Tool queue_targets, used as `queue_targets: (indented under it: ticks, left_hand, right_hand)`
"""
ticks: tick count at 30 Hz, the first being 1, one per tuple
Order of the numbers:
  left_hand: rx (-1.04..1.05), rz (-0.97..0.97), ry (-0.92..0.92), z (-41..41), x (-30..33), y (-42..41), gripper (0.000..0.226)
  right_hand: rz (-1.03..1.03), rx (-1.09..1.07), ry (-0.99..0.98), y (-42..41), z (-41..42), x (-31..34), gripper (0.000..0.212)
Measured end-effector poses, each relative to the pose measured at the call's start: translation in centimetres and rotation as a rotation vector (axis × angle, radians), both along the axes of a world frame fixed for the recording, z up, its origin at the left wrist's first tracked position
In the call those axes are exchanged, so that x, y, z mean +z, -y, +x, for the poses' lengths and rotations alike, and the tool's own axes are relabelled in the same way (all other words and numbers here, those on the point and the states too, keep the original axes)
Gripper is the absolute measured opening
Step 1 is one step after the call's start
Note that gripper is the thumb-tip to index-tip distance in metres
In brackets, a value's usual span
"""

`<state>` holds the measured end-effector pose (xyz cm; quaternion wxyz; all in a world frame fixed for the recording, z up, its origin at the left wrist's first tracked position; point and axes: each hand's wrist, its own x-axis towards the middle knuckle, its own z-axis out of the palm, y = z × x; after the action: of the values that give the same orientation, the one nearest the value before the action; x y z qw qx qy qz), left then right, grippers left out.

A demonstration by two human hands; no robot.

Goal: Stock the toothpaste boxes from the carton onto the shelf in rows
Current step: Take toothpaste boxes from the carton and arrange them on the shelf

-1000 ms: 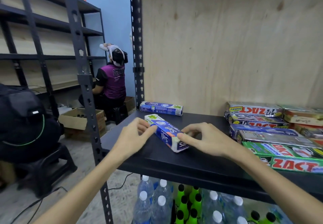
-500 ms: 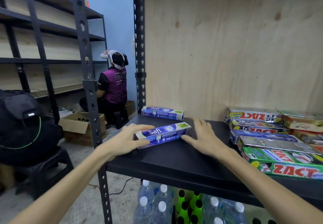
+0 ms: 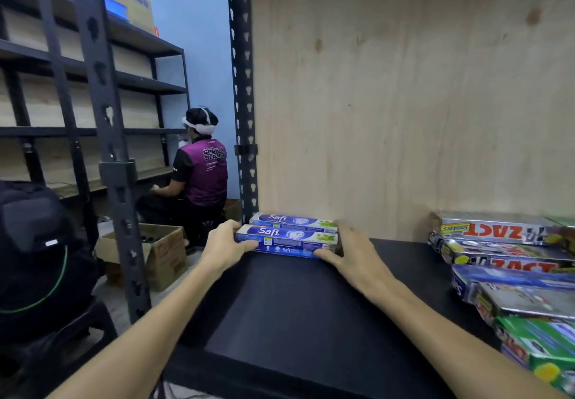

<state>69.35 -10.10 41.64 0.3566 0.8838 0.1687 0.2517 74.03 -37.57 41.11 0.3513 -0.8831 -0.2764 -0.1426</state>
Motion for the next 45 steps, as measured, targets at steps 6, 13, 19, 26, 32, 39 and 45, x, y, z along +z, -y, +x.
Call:
queue_targets:
  ticks: [6,13,19,26,32,39,45]
  left_hand:
    - [-0.088,0.080,0.033,2.7,-0.7,-1.2,0.034]
    - [-0.122,0.012,0.039,3.8,-1.0,-1.9,0.040]
    - [-0.144,-0.032,0.084,3.8,-1.8,-2.2,0.042]
    - [-0.117,-0.009,0.061,2.6,-1.6,-1.0,0.077]
    - [-0.204,0.296,0.182,-1.8,-0.8,2.3,0.074]
    - [-0.340,0.194,0.253,-8.4,-0.6,9.2,0.069]
    - [-0.394,0.104,0.293,-11.0,0.4,15.0,0.055]
  right_hand:
    - [-0.123,-0.118,0.107,-0.4,2.4,-0.5,0.065]
    - [-0.130,-0.159,0.050,-0.5,4.4,-0.8,0.077]
    - [-0.118,-0.162,0.033,-0.4,4.2,-0.8,0.072]
    - [-0.080,-0.173,0.010,0.4,2.0,-0.3,0.065]
    - [-0.099,-0.109,0.084,1.8,-1.7,-0.6,0.071]
    - [-0.003,-0.032,0.149,4.4,-7.6,-0.4,0.063]
    - [0.002,-0.042,0.212,7.5,-12.6,0.3,0.062]
